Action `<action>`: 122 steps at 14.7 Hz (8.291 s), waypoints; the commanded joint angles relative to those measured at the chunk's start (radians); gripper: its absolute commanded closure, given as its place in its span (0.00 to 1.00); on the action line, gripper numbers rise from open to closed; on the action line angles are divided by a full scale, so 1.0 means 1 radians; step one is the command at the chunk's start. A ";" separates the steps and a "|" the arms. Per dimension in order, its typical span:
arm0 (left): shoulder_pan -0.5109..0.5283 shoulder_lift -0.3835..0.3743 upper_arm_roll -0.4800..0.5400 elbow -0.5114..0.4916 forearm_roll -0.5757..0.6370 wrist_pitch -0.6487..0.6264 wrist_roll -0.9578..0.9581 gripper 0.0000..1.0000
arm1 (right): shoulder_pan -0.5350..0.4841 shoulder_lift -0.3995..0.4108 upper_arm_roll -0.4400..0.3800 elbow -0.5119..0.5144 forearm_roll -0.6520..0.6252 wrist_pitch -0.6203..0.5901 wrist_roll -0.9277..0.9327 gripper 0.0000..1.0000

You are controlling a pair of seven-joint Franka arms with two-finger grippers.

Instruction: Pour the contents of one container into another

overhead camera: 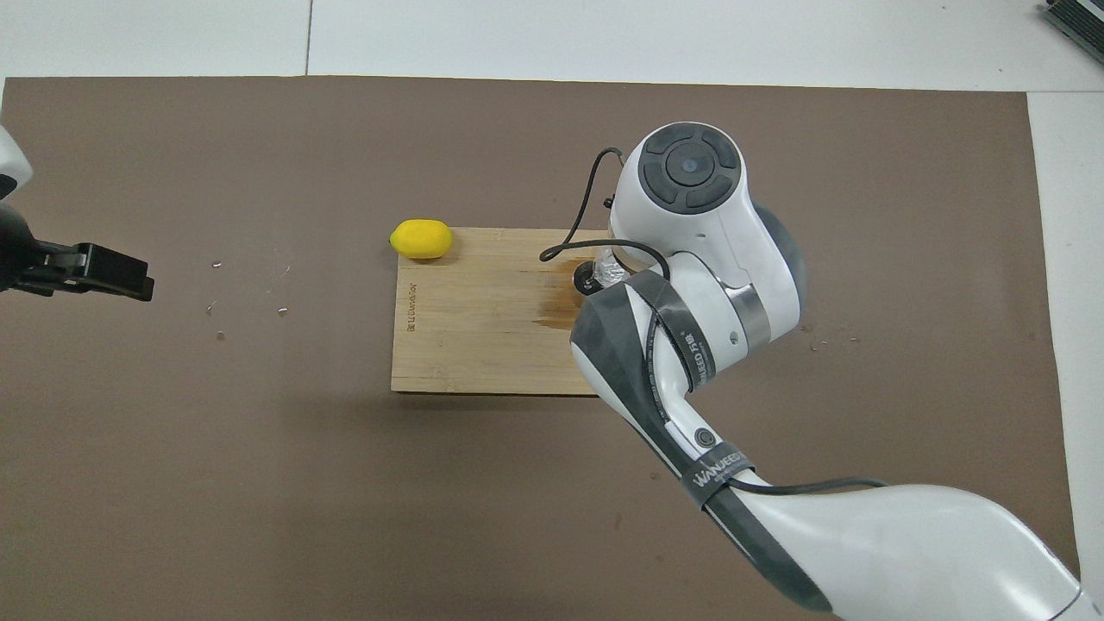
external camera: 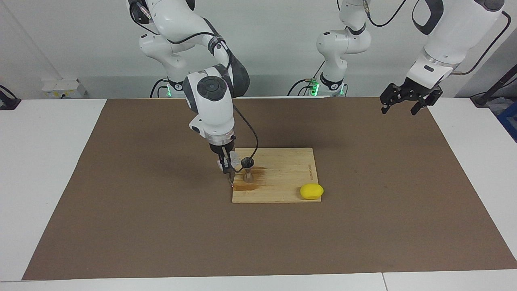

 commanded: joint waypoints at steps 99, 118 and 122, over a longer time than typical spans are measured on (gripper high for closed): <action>0.011 -0.021 -0.008 -0.019 0.011 -0.010 0.007 0.00 | -0.598 -0.083 0.008 -0.541 0.920 0.171 -0.948 0.00; 0.011 -0.019 -0.008 -0.019 0.011 -0.010 0.007 0.00 | -0.520 -0.394 0.010 -0.621 0.195 -0.017 -1.497 0.00; 0.011 -0.021 -0.008 -0.019 0.011 -0.010 0.007 0.00 | -0.477 -0.482 0.016 -0.596 0.144 -0.033 -1.539 0.00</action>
